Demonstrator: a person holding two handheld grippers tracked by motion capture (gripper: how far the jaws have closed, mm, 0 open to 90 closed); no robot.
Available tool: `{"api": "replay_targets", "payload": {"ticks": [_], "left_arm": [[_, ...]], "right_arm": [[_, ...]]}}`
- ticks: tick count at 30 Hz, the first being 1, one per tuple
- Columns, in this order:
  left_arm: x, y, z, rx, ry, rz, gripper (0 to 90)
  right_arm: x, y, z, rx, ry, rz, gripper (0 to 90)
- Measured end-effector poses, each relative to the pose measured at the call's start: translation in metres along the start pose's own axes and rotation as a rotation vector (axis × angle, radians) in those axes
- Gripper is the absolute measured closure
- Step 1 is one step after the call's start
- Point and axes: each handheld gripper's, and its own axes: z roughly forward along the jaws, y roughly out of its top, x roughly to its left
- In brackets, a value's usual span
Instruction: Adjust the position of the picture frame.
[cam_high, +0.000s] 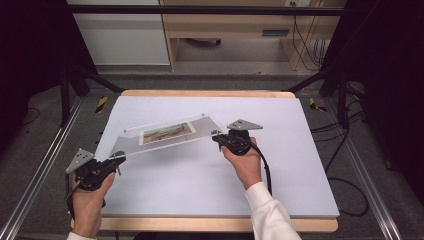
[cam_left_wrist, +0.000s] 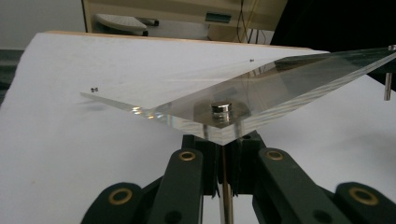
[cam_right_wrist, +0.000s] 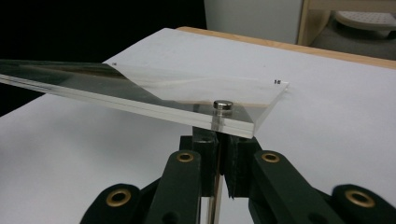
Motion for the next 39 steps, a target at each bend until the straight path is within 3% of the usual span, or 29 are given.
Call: {"api": "replay_targets", "payload": {"ticks": [17, 23, 29, 33, 39], "left_arm": [[-0.046, 0.024, 0.054, -0.012, -0.129, 0.078, 82.4], [-0.06, 0.027, 0.076, -0.009, -0.165, 0.1, 82.5], [-0.07, 0.026, 0.091, -0.005, -0.195, 0.133, 82.4], [-0.074, 0.023, 0.097, -0.004, -0.21, 0.132, 82.4], [-0.077, 0.018, 0.101, -0.007, -0.225, 0.129, 82.4]], "right_arm": [[-0.037, -0.011, -0.077, -0.055, -0.146, 0.038, 84.2], [-0.048, -0.022, -0.096, -0.073, -0.19, 0.058, 84.1], [-0.055, -0.034, -0.106, -0.088, -0.217, 0.073, 84.1], [-0.061, -0.044, -0.11, -0.096, -0.231, 0.098, 84.2], [-0.062, -0.048, -0.114, -0.097, -0.251, 0.097, 84.2]]}}
